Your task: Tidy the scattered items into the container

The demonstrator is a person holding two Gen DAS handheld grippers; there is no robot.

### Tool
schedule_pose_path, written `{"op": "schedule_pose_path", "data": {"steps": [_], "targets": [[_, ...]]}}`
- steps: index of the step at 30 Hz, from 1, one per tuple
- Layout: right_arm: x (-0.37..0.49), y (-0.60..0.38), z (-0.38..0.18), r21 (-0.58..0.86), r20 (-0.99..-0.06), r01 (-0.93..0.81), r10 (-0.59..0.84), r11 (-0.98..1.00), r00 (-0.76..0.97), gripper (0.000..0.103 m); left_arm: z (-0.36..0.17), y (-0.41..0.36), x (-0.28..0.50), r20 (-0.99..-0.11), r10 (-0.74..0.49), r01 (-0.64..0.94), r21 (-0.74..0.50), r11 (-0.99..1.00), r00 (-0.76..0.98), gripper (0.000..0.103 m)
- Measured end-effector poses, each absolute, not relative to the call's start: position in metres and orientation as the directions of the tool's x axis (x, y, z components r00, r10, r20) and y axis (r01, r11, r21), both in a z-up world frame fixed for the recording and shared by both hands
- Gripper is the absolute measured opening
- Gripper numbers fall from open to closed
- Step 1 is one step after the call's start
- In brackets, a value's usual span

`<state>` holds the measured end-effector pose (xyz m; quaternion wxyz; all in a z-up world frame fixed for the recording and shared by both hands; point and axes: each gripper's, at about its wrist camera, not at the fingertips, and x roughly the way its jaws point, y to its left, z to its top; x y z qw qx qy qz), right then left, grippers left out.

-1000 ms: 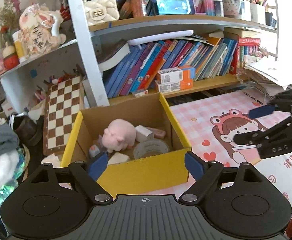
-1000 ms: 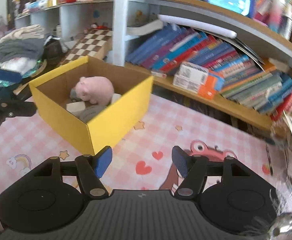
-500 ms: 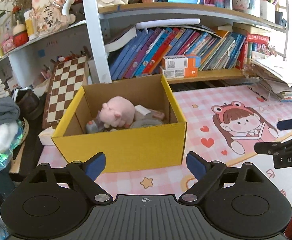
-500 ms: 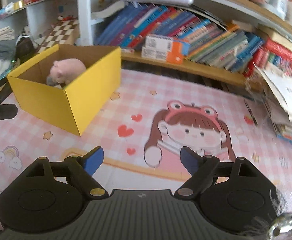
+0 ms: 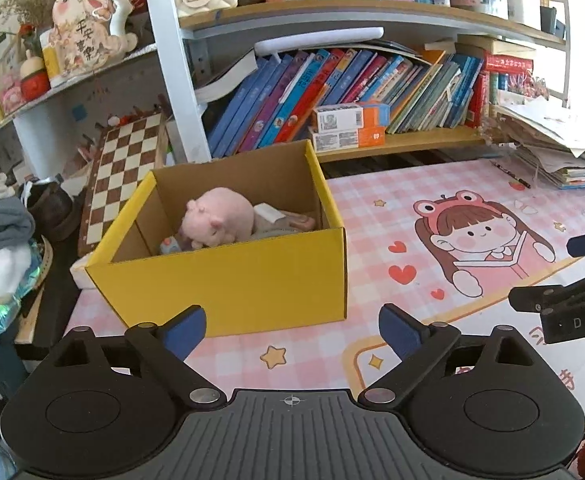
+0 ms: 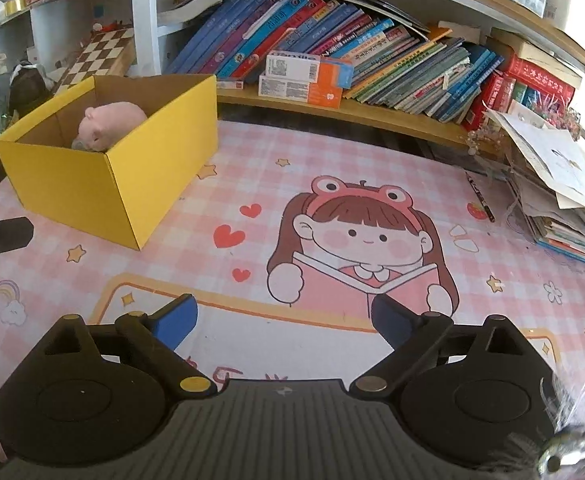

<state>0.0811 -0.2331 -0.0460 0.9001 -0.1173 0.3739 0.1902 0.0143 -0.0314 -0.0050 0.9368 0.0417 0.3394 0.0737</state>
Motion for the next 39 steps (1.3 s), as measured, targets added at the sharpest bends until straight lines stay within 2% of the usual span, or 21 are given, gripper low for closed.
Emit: {"op": "schedule_pose_path", "data": {"steps": [39], "targets": [[0.085, -0.223, -0.046, -0.094, -0.721, -0.424, 0.232, 0.901, 0.652, 0.099, -0.009, -0.029, 0.013, -0.659, 0.113, -0.068, 0.094, 0.993, 0.743, 0.101]]}}
